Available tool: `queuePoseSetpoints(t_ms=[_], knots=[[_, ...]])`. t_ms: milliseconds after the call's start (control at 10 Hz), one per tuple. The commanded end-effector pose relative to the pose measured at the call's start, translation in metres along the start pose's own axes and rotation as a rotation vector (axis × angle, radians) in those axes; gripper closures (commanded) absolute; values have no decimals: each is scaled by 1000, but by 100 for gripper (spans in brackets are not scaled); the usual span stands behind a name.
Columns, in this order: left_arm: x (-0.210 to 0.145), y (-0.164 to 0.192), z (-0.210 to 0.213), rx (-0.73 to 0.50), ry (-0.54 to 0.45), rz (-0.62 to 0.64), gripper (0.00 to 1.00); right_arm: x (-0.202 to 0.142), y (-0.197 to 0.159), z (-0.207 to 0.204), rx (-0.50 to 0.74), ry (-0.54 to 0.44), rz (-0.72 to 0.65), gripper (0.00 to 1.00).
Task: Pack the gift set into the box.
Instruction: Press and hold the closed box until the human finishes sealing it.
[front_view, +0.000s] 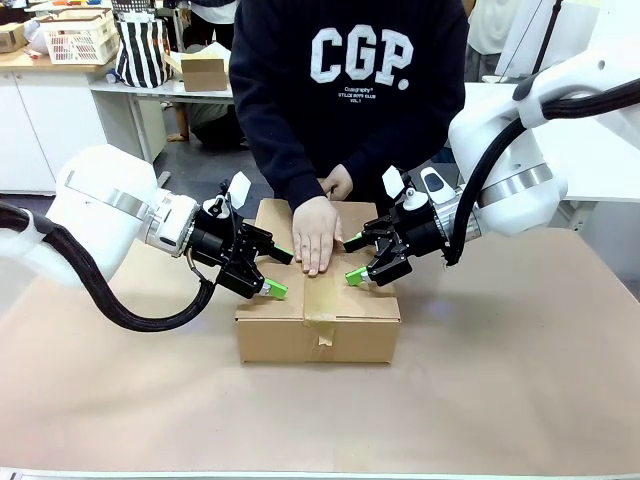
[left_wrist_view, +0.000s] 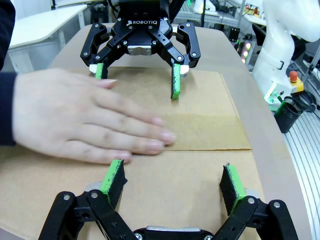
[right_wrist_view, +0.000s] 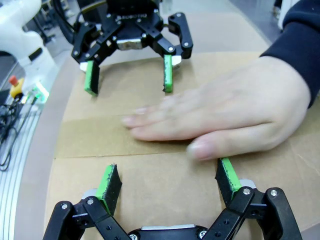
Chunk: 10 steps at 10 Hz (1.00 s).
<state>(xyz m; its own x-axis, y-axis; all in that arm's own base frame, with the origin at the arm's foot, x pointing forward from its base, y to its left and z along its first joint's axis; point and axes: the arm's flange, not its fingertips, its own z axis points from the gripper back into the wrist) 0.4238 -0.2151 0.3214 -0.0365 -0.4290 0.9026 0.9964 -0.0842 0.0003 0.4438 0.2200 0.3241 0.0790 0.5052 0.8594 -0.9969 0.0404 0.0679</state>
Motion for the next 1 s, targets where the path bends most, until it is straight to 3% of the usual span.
queuePoseSetpoints(t_ms=[0, 900], knots=[[-2, -1, 0, 0, 2, -1, 0, -1, 0, -1, 0, 5, 0, 0], [-2, -1, 0, 0, 2, -1, 0, -1, 0, -1, 0, 5, 0, 0]])
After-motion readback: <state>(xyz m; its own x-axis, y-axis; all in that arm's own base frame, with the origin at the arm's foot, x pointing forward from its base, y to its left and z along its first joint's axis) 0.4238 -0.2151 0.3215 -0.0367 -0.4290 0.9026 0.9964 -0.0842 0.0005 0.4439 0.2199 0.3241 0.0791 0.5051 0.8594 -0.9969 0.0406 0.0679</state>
